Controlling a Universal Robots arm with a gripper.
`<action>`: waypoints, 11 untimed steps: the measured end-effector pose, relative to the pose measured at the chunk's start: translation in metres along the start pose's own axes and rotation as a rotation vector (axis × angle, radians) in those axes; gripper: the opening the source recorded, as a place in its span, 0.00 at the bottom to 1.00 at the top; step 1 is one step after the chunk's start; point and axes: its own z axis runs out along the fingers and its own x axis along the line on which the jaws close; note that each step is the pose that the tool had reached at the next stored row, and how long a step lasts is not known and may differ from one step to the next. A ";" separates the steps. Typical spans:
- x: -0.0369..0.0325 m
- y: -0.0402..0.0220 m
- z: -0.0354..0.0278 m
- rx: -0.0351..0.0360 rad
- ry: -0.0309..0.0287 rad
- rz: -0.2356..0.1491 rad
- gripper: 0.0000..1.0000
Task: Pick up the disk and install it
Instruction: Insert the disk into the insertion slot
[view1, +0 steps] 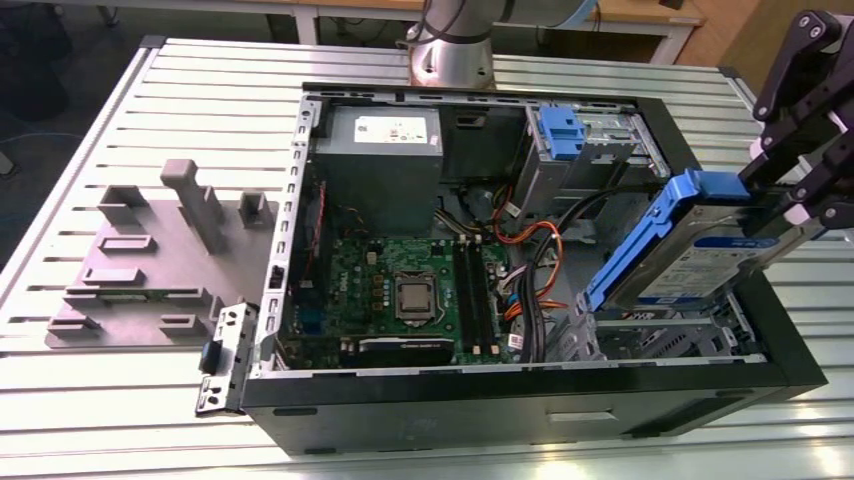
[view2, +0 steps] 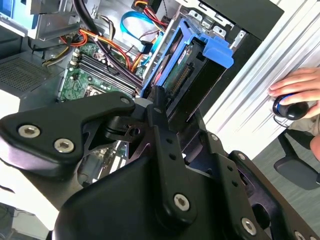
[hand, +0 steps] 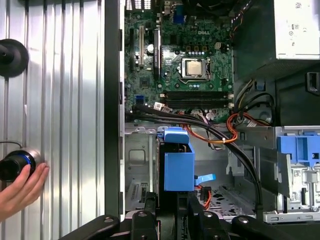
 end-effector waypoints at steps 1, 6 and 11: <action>0.0000 -0.0001 0.0001 0.0001 -0.0001 0.002 0.35; 0.0001 -0.0003 0.0017 0.0006 -0.0004 0.009 0.35; 0.0000 -0.0004 0.0027 0.0006 -0.0006 0.009 0.35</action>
